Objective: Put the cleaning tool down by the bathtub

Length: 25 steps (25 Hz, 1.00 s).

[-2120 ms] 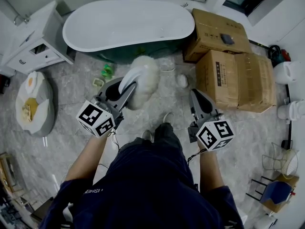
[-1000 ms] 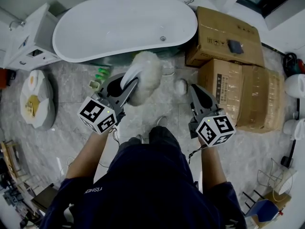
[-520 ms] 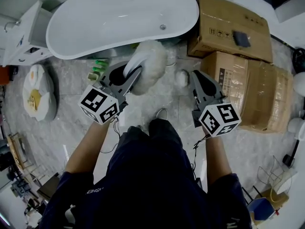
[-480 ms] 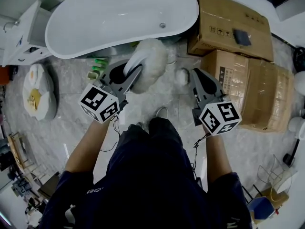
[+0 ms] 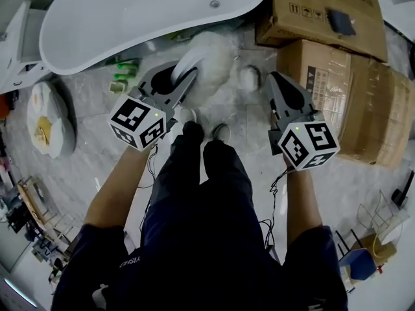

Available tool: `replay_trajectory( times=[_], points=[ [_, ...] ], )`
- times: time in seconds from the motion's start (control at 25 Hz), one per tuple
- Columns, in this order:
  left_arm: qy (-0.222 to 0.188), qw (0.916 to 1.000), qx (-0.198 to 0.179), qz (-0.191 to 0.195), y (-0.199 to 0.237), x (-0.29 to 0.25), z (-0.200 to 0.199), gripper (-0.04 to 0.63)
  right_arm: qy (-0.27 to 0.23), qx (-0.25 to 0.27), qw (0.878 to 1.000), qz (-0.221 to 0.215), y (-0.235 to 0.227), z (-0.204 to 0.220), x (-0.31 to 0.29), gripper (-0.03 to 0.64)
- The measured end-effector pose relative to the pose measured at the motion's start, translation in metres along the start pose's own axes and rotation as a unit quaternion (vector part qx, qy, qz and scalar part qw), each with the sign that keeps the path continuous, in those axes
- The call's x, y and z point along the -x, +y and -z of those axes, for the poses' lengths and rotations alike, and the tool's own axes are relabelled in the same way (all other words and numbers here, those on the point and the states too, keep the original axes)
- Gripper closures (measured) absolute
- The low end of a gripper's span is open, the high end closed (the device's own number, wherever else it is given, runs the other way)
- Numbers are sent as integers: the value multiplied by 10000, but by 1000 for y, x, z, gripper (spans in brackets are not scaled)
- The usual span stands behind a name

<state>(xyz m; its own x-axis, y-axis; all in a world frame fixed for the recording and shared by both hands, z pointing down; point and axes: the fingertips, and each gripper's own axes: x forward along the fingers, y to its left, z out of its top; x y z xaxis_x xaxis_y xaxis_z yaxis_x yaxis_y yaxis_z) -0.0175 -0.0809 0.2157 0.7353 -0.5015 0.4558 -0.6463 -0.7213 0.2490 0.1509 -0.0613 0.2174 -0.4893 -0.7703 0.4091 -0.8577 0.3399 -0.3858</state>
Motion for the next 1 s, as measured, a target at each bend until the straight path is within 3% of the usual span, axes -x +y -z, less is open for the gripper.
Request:
replay_trajectory(
  times=[0.48, 1.0],
  points=[
    [579, 9981, 174, 146, 65, -110, 145, 490, 257, -47, 9980, 580, -78, 122, -79, 603],
    [985, 9944, 86, 369, 122, -220, 308, 489, 275, -181, 9955, 892, -155, 258, -168, 603]
  ],
)
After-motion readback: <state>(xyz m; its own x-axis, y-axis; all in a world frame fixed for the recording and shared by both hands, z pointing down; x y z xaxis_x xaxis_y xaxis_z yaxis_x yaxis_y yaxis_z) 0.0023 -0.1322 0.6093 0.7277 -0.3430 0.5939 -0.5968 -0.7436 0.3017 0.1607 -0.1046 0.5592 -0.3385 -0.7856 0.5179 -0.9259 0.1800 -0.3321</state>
